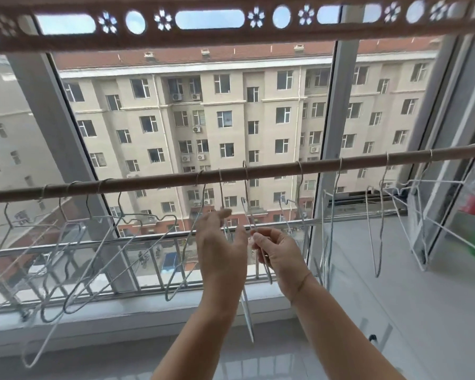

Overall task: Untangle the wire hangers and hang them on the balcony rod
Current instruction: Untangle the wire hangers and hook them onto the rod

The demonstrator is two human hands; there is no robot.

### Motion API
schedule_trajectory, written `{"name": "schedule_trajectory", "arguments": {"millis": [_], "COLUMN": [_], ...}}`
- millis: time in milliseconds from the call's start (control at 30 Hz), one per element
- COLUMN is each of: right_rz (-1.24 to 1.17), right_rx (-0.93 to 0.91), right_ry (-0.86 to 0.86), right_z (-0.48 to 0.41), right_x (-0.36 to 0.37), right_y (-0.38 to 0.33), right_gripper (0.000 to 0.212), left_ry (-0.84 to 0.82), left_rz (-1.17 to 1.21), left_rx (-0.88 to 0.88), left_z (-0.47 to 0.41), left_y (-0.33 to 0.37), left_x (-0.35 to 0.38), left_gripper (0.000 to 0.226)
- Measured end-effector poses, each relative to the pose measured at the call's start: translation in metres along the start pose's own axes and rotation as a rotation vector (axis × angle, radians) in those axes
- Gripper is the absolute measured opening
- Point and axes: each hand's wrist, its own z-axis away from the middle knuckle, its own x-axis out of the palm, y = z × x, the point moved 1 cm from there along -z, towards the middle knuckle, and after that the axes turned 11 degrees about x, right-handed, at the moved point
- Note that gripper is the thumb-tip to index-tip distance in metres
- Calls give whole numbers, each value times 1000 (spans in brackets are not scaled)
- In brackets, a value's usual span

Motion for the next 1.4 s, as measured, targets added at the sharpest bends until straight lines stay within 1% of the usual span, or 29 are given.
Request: {"name": "schedule_trajectory", "arguments": {"millis": [67,133,233,367,467,533,633,700,833,967,1033,1133,1200,1233,1333,1400], "right_rz": [4,-6,-43,-59,-62,-59,-27,57,188,385,456,530,639,732,1055,1214], "right_rx": [-13,-14,-9,-24,-23,1,36,55,111,173,208,233,236,223,114,46], "right_ry": [10,10,-9,-7,40,69,66,64,22,-8,16,102,149,166,169,151], "right_z": [-2,-4,-5,-10,-20,-25,-20,-11,15,39,45,44,40,39,38,39], "right_x": [0,1,5,12,17,19,14,7,-16,-42,-57,-83,-100,-109,-128,-135], "right_y": [-4,-8,-12,-23,-28,-27,-15,0,39,77,95,121,137,144,152,154], "right_gripper": [10,14,17,9,9,11,8,6,8,10,13,11,15,21,42,51], "left_ry": [-87,-187,-313,-337,-328,-312,-295,-289,-252,-305,-330,-386,-469,-537,-738,-816], "left_rz": [46,94,179,164,270,313,377,411,445,423,409,334,281,242,169,147], "left_rx": [2,-30,-191,-357,-488,-544,-629,-685,-796,-865,-912,-941,-910,-872,-747,-678], "left_z": [-8,-14,-27,-47,-56,-58,-47,-37,1,66,95,129,144,148,154,155], "left_y": [1,1,0,-9,-18,-25,-33,-40,-55,-71,-83,-102,-113,-117,-125,-129], "left_x": [5,14,31,53,66,73,75,73,69,68,65,56,46,41,31,30], "left_gripper": [22,30,38,30,12,14,16,19,15,16,17,19,24,26,29,33]}}
